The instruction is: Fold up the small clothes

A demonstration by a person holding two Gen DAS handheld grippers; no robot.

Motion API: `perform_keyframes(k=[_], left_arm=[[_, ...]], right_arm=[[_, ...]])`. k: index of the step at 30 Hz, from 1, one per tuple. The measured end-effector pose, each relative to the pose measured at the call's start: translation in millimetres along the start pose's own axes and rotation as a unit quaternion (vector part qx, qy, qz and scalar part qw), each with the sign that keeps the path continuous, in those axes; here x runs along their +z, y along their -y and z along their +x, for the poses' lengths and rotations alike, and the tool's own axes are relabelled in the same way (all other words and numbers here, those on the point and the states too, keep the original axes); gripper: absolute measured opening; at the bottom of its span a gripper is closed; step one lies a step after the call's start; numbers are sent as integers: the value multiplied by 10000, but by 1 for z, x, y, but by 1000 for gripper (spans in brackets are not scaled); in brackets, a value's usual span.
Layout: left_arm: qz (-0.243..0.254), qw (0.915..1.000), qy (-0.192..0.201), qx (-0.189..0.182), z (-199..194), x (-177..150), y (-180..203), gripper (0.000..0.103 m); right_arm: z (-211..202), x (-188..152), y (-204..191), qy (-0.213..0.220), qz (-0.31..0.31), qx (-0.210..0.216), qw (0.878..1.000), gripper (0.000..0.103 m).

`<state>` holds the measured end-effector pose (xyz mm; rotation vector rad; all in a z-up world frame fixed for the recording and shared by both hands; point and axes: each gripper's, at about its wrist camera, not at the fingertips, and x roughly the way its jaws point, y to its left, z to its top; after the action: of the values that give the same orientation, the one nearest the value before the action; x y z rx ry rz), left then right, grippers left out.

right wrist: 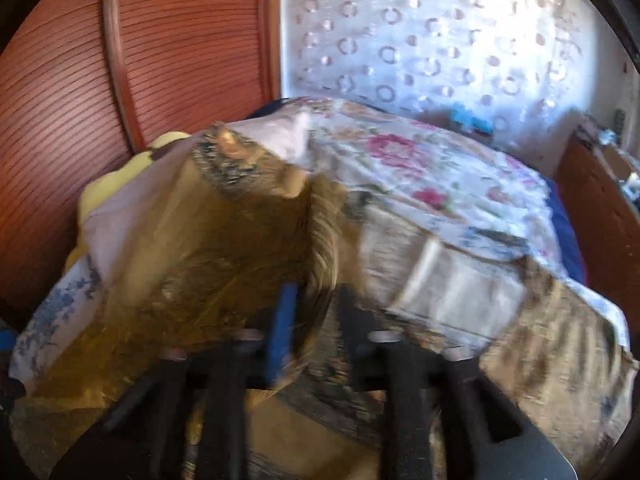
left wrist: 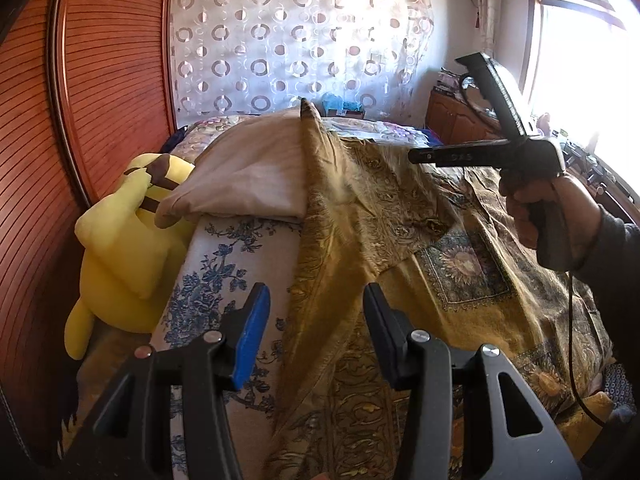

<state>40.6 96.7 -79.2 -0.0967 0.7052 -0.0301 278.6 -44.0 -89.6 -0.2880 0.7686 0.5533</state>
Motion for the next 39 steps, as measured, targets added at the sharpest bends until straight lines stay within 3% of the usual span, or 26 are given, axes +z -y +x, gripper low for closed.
perform_keyframes(k=[1,13,21,32,39], left_arm=[[29,10000,-15,-13,1,0,2,47],[236,9997,-63,-93,15,10,24,47],[393,9990,-150,-180,34,20,42,47],[678,9959,-476,-371,72,35,70,47],[773,9941,-707,-273,95,42,75,47]], right_arm=[[-3,-1,5,27,44,-5,10000,54],[-46,-33,30,57,44,349,9994,58],[-69,-73,60,-27,55,-9,10000,59],[-52,-110,81,-485,93,-222,9985,60],[-50,-115,90,-497,294,-262,9980,79]])
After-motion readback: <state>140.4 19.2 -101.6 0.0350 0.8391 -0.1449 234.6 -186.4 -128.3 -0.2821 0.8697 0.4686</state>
